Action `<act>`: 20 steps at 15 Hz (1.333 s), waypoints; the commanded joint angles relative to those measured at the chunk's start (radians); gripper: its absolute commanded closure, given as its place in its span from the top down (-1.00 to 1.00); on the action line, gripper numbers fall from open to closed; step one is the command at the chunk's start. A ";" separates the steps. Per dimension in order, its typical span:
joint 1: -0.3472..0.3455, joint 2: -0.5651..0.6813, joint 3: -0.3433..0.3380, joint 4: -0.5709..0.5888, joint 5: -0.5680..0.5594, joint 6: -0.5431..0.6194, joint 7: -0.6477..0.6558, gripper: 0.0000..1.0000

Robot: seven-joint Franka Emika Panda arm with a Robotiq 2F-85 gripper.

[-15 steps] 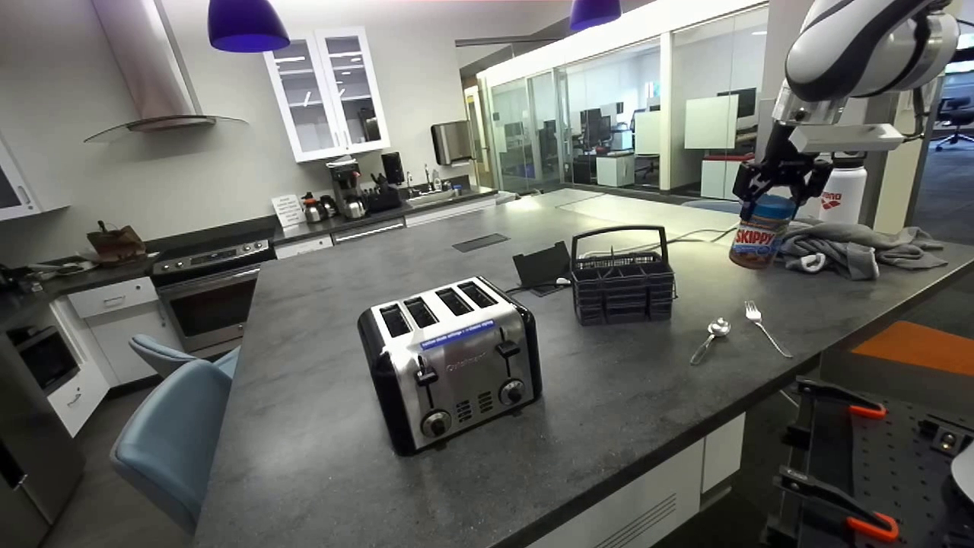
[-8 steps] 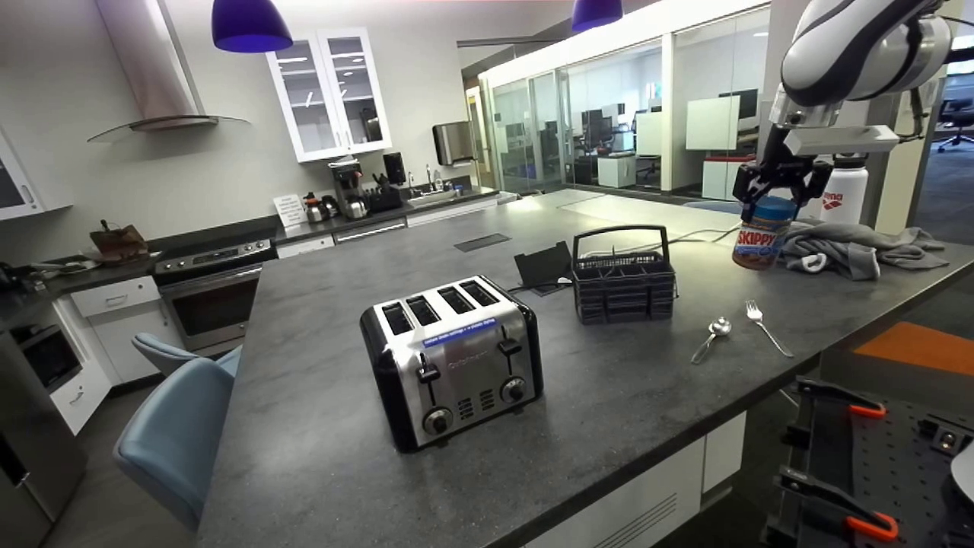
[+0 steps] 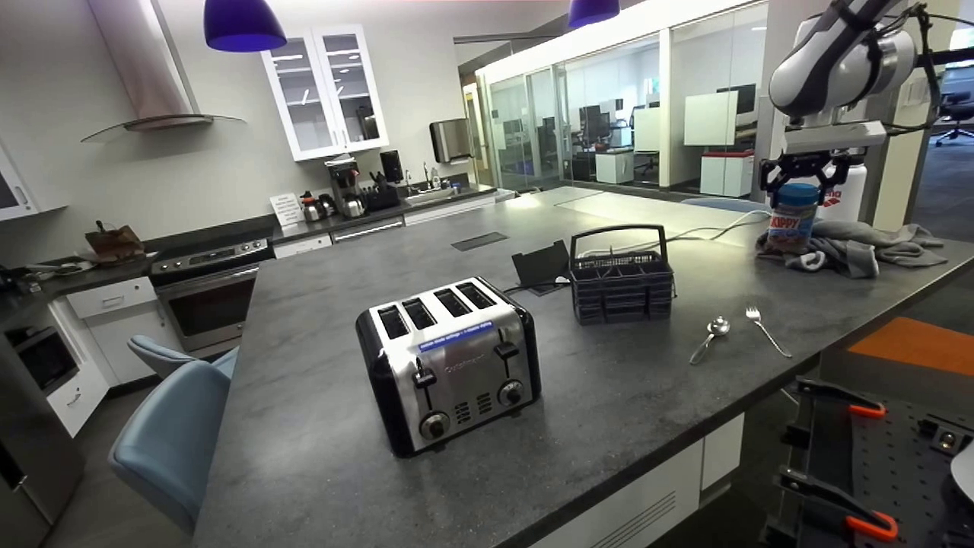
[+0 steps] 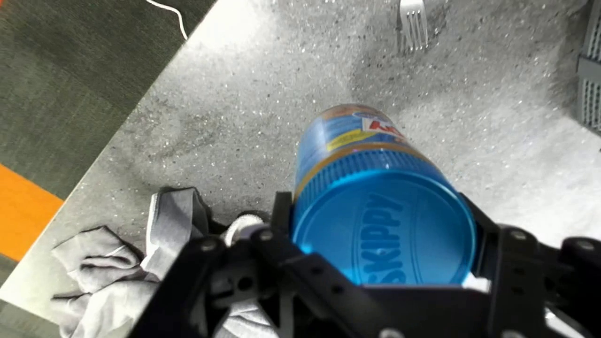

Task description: Move the blue jar to the right

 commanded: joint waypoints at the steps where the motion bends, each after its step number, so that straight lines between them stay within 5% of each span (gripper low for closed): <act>1: 0.052 0.168 -0.032 0.155 0.126 0.019 -0.046 0.10; 7: 0.099 0.313 -0.019 0.267 0.403 -0.004 -0.218 0.10; 20: 0.220 0.439 -0.032 0.268 0.387 0.030 -0.171 0.10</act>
